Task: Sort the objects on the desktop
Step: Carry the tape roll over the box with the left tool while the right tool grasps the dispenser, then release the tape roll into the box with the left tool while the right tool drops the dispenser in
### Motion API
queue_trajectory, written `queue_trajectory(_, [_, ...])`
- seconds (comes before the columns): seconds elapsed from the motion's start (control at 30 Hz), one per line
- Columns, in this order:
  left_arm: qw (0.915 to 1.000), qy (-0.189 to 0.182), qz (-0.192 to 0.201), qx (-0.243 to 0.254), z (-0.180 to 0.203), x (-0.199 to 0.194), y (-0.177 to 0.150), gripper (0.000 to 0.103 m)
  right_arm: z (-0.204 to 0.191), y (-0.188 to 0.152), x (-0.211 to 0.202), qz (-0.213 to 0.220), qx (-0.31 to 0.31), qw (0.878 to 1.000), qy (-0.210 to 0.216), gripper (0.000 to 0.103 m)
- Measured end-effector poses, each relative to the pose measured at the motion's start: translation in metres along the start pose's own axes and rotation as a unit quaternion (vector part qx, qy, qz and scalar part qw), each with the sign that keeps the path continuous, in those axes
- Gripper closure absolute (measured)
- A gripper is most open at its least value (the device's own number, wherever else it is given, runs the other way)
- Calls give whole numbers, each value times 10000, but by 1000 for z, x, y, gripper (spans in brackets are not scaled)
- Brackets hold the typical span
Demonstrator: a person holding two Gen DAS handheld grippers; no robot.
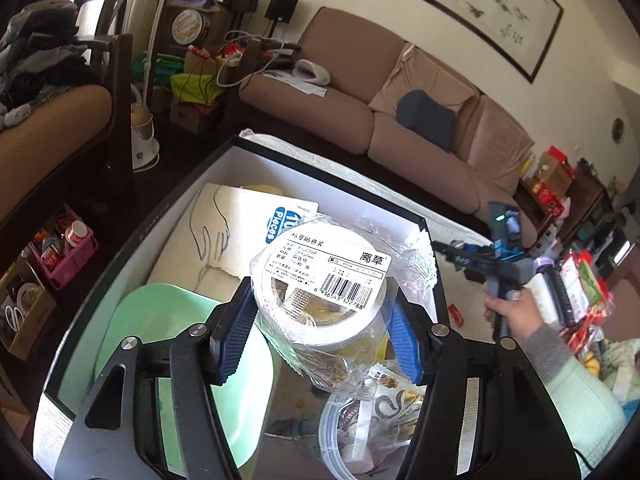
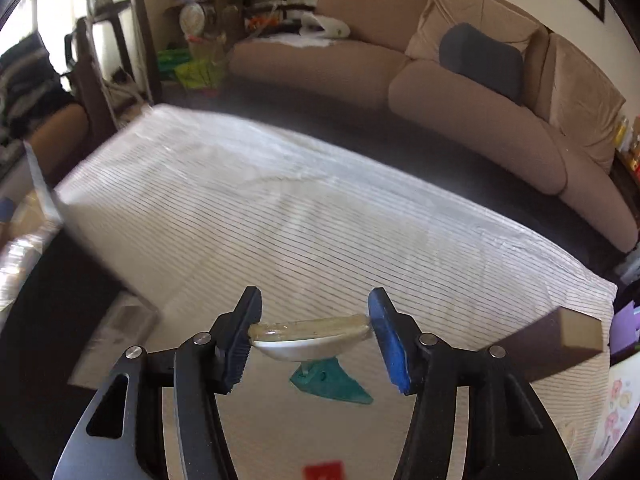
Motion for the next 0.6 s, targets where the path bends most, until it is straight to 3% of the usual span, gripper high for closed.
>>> queue_trajectory(0.17, [10000, -27, -75, 54, 4, 7, -2, 44, -25, 14, -73, 310, 247, 9945, 965, 45])
queue_trajectory(0.33, [9998, 114, -111, 144, -4, 12, 1, 44, -82, 34, -126, 441, -22, 9874, 1521, 45])
queue_trajectory(0.5, [9990, -55, -436, 31, -17, 18, 7, 44, -157, 58, -134, 366, -677, 9822, 1712, 45])
queue_trajectory(0.6, [9967, 10, -663, 470, -16, 16, 25, 44, -198, 69, -112, 231, -1238, 9792, 1589, 45])
Point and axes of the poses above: each gripper's, at about its wrist camera, not at the fingertips, and x roughly the way its jaws point, z to its right, y to its top, the point moved 3 cm from there along x, roughly the way its jaws point, and after that the axes turned 1 degree about z, right-handed, at the moved point
